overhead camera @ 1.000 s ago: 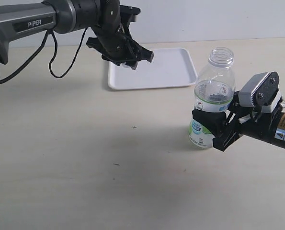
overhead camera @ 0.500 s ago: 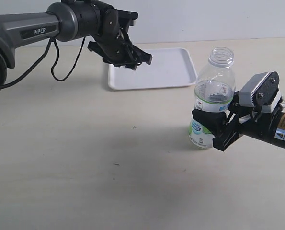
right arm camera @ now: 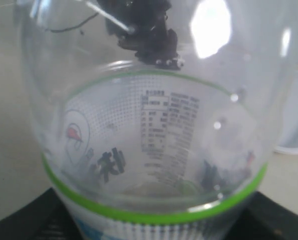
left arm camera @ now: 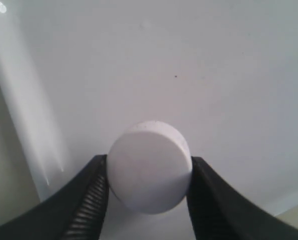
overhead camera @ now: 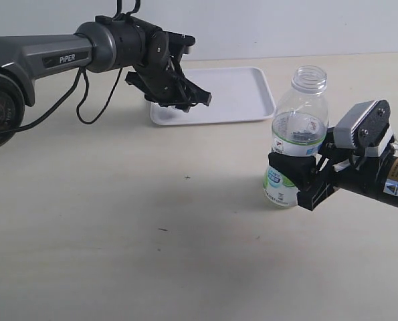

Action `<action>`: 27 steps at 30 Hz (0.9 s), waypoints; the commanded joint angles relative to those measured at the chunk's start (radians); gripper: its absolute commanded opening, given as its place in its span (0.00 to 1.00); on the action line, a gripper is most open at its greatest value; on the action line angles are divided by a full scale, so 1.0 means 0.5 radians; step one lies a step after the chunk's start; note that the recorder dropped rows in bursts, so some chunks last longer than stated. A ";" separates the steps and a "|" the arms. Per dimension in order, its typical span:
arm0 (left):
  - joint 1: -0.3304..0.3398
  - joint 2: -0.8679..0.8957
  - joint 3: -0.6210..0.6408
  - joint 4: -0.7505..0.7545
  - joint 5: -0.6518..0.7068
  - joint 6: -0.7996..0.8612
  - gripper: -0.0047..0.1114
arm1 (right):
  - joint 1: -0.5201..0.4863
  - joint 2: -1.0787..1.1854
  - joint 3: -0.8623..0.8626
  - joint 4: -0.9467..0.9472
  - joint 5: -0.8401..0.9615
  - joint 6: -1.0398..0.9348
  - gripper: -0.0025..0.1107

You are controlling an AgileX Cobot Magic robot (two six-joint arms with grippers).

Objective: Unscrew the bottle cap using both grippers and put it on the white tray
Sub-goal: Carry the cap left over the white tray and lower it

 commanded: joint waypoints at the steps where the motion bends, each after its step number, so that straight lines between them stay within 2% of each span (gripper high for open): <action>1: 0.005 -0.004 0.001 -0.001 0.007 0.009 0.07 | -0.006 -0.006 -0.003 0.005 -0.076 0.019 0.02; 3: 0.005 -0.004 0.001 -0.001 0.007 0.009 0.13 | -0.006 -0.006 -0.003 0.005 -0.076 0.019 0.02; 10: 0.005 -0.004 0.001 -0.001 0.030 0.009 0.51 | -0.006 -0.006 -0.003 -0.029 -0.079 0.018 0.02; 13: 0.005 -0.004 0.001 -0.001 0.050 0.009 0.60 | -0.006 -0.006 -0.003 -0.029 -0.083 0.018 0.02; 23: 0.005 -0.064 0.001 -0.001 0.076 0.009 0.70 | -0.006 -0.006 -0.003 -0.025 -0.101 0.018 0.03; 27: 0.005 -0.103 0.001 -0.001 0.119 0.041 0.71 | -0.006 -0.006 -0.003 -0.029 -0.101 0.018 0.17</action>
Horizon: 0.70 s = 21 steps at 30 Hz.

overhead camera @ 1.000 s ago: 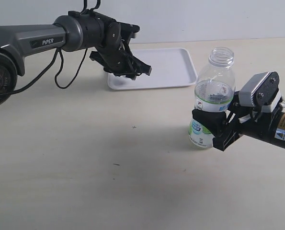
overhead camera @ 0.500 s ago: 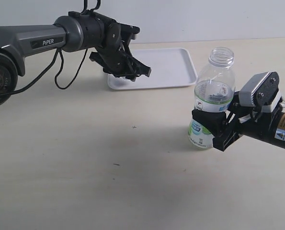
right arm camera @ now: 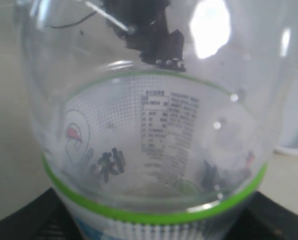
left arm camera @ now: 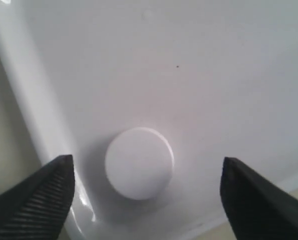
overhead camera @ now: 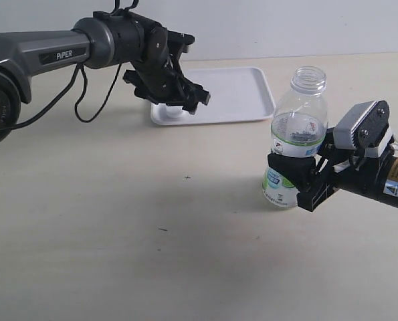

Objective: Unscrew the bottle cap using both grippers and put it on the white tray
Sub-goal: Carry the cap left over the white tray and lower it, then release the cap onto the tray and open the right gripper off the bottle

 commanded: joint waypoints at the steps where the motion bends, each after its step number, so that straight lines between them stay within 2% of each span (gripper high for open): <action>1: 0.005 -0.073 0.001 -0.001 0.052 0.029 0.71 | -0.006 -0.006 -0.003 -0.013 -0.101 0.009 0.22; 5: 0.005 -0.081 0.001 0.004 0.105 0.041 0.70 | -0.006 -0.006 -0.003 0.052 -0.101 0.019 0.50; 9: 0.005 -0.081 0.001 0.004 0.127 0.049 0.70 | -0.006 -0.006 -0.003 0.097 -0.101 0.025 0.71; 12: 0.005 -0.081 0.001 0.004 0.146 0.053 0.70 | -0.006 -0.006 -0.003 0.112 -0.101 0.127 0.74; 21: 0.005 -0.148 0.001 0.004 0.305 0.086 0.70 | -0.006 -0.006 -0.003 0.126 -0.101 0.108 0.77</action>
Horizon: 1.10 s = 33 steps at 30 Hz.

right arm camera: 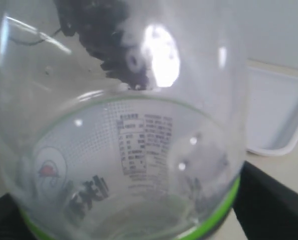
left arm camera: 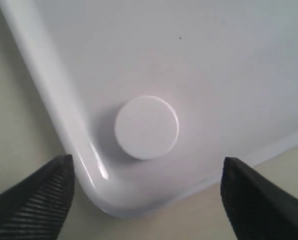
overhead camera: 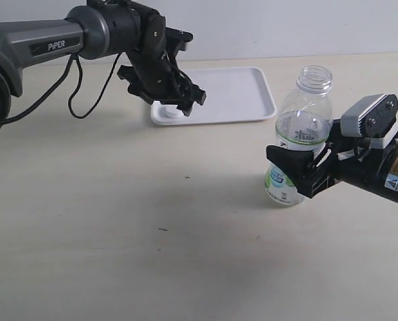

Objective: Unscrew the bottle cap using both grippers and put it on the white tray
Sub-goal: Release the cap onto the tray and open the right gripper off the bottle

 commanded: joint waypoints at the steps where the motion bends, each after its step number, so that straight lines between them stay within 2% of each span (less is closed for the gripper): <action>1: 0.005 -0.097 0.001 0.004 0.102 0.006 0.70 | -0.006 -0.006 -0.003 -0.010 -0.039 0.001 0.77; 7: -0.011 -0.219 0.085 0.000 0.210 0.006 0.70 | -0.006 -0.037 -0.003 -0.117 -0.027 0.001 0.77; 13: -0.069 -0.479 0.420 0.010 0.054 0.006 0.66 | -0.006 -0.155 -0.003 -0.173 0.131 0.095 0.77; 22: -0.209 -1.022 1.128 0.000 -0.426 -0.011 0.65 | -0.006 -0.420 -0.003 -0.511 0.412 0.450 0.77; 27: -0.323 -1.351 1.555 0.000 -0.779 -0.057 0.65 | -0.006 -0.596 -0.003 -0.657 0.808 0.647 0.77; 33: -0.420 -1.680 1.994 0.000 -1.252 -0.167 0.65 | -0.006 -0.793 -0.003 -0.885 1.013 0.942 0.77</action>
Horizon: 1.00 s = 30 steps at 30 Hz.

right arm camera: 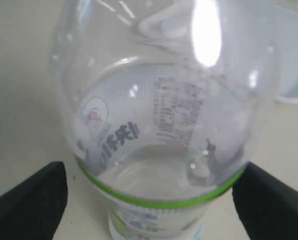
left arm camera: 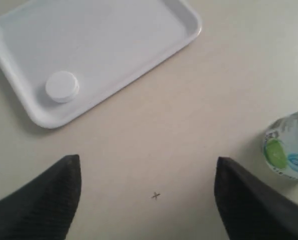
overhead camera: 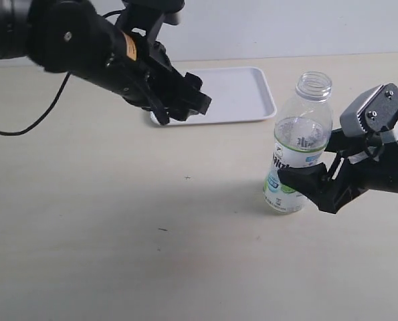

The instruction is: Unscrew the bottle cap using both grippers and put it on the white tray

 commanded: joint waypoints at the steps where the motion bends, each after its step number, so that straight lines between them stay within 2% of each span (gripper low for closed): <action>1: -0.062 -0.265 0.337 -0.006 -0.424 -0.084 0.65 | -0.006 -0.152 -0.007 -0.205 0.178 0.264 0.77; 4: -0.064 -0.492 0.676 -0.006 -0.771 -0.181 0.65 | -0.006 -0.264 -0.007 -0.344 0.419 0.507 0.77; 5: -0.064 -0.621 0.887 -0.006 -0.987 -0.190 0.65 | -0.006 -0.315 -0.007 -0.469 0.475 0.631 0.77; 6: -0.064 -0.673 0.946 -0.006 -1.075 -0.190 0.63 | -0.006 -0.332 -0.007 -0.513 0.475 0.682 0.77; 8: -0.064 -0.863 1.227 -0.006 -1.352 -0.190 0.50 | -0.006 -0.394 -0.003 -0.627 0.467 0.866 0.76; 9: -0.064 -1.006 1.387 -0.006 -1.443 -0.184 0.33 | -0.006 -0.445 0.025 -0.652 0.467 0.924 0.76; 10: -0.064 -1.079 1.439 -0.006 -1.443 -0.184 0.25 | -0.006 -0.474 0.040 -0.652 0.467 0.934 0.76; 11: -0.064 -1.227 1.557 -0.006 -1.406 -0.184 0.04 | -0.006 -0.535 0.082 -0.652 0.467 0.919 0.76; 13: -0.064 -1.438 1.700 -0.006 -1.341 -0.184 0.04 | -0.006 -0.635 0.154 -0.652 0.467 0.893 0.67; 16: -0.064 -1.866 1.870 -0.015 -1.256 -0.132 0.04 | -0.006 -0.807 0.281 -0.652 0.458 0.893 0.41; 18: -0.036 -2.196 1.912 -0.025 -1.099 -0.098 0.04 | -0.006 -0.943 0.380 -0.661 0.448 0.893 0.21; 21: 0.026 -2.476 1.912 -0.025 -0.881 -0.050 0.04 | -0.006 -1.068 0.453 -0.661 0.406 0.883 0.03; 25: 0.137 -2.894 1.920 -0.021 -0.660 -0.013 0.04 | -0.006 -1.200 0.492 -0.661 0.401 0.896 0.02; 30: 0.302 -3.353 2.071 -0.021 -0.722 -0.047 0.04 | -0.006 -1.270 0.495 -0.661 0.375 0.943 0.02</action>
